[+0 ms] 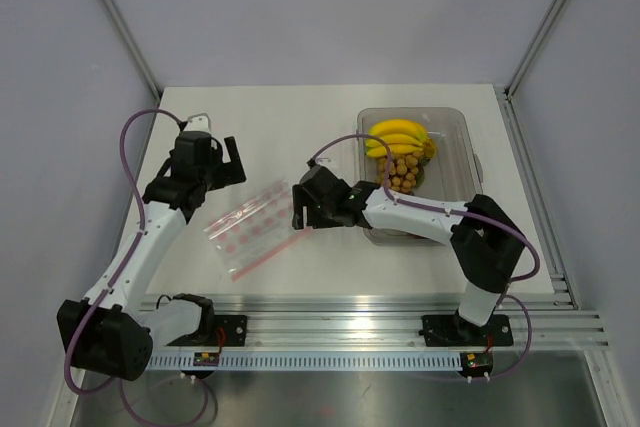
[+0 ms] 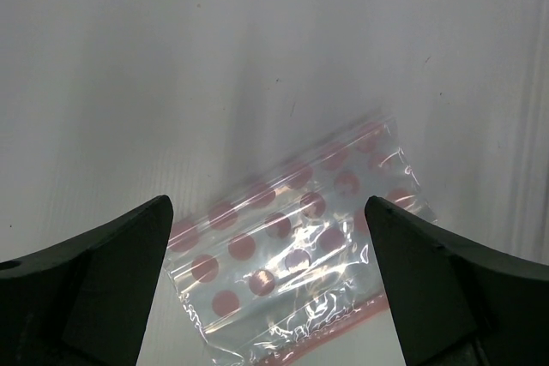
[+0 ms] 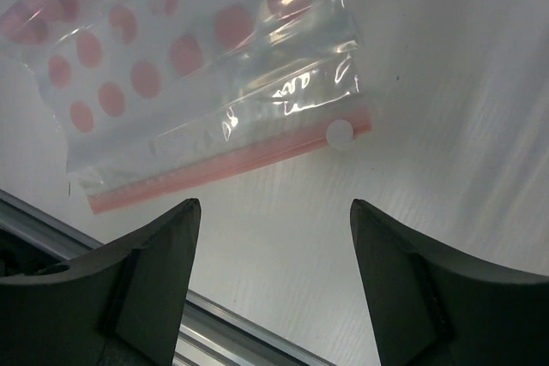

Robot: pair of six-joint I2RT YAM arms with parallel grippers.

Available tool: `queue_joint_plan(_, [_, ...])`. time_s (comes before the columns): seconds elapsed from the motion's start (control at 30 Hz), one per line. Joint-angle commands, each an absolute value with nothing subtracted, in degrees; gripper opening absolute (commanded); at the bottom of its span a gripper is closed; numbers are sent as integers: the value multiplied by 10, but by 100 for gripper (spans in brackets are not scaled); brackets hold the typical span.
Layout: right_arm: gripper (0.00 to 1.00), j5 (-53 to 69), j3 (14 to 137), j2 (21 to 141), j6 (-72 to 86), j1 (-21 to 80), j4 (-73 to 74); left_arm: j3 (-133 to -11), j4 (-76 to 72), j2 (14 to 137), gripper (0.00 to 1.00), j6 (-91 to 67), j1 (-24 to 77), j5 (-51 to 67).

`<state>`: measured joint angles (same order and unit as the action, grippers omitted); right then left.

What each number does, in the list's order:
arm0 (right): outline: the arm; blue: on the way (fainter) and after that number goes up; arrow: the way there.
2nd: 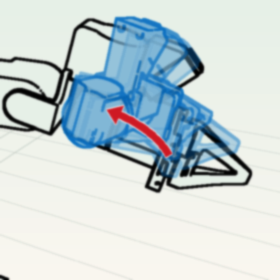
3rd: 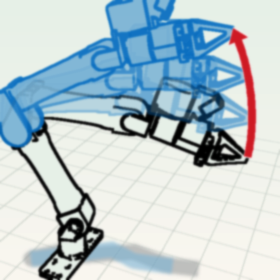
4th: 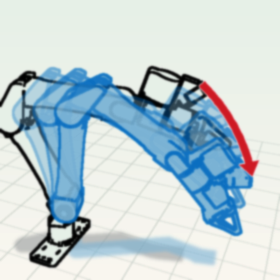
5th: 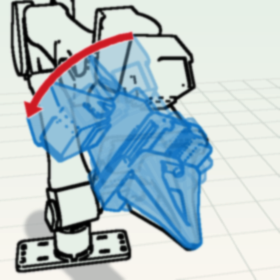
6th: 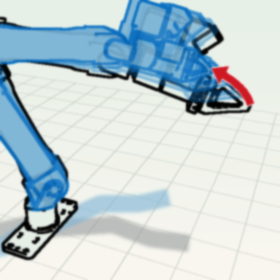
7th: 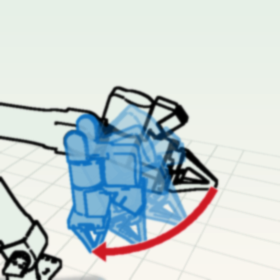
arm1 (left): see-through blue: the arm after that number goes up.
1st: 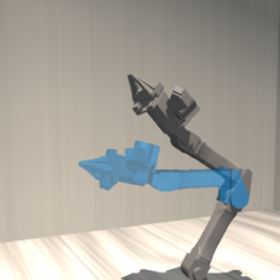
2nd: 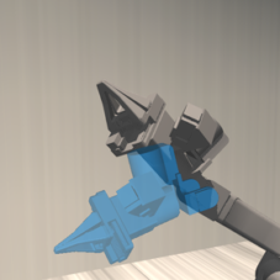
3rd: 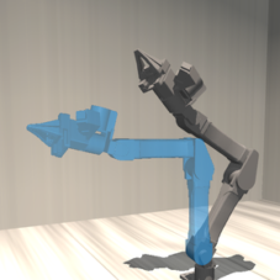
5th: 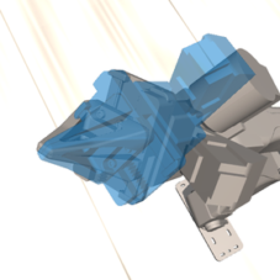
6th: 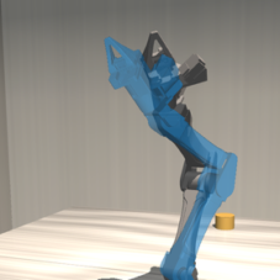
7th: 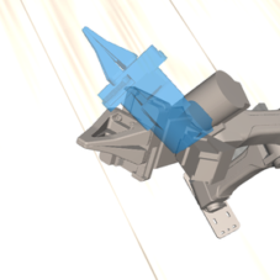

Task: Place the food in the zip-top bag and seal the zipper
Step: Pick up the zipper food storage bag at the center of the board.

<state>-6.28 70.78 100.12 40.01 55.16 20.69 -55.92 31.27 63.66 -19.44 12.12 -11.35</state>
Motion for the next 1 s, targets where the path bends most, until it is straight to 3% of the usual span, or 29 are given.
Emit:
queue_joint_plan(0.0, [78, -61, 715, 1015, 455, 552, 172, -580, 302, 618, 99, -182, 124, -105])
queue_joint_plan(0.63, [72, -114, 755, 1121, 500, 552, 191, -570, 299, 620, 99, -173, 124, -74])
queue_joint_plan(0.87, [59, -128, 777, 1146, 501, 552, 188, -563, 302, 618, 99, -172, 124, -53])
queue_joint_plan(0.97, [43, -141, 790, 1151, 499, 552, 192, -551, 306, 612, 99, -171, 124, -50])
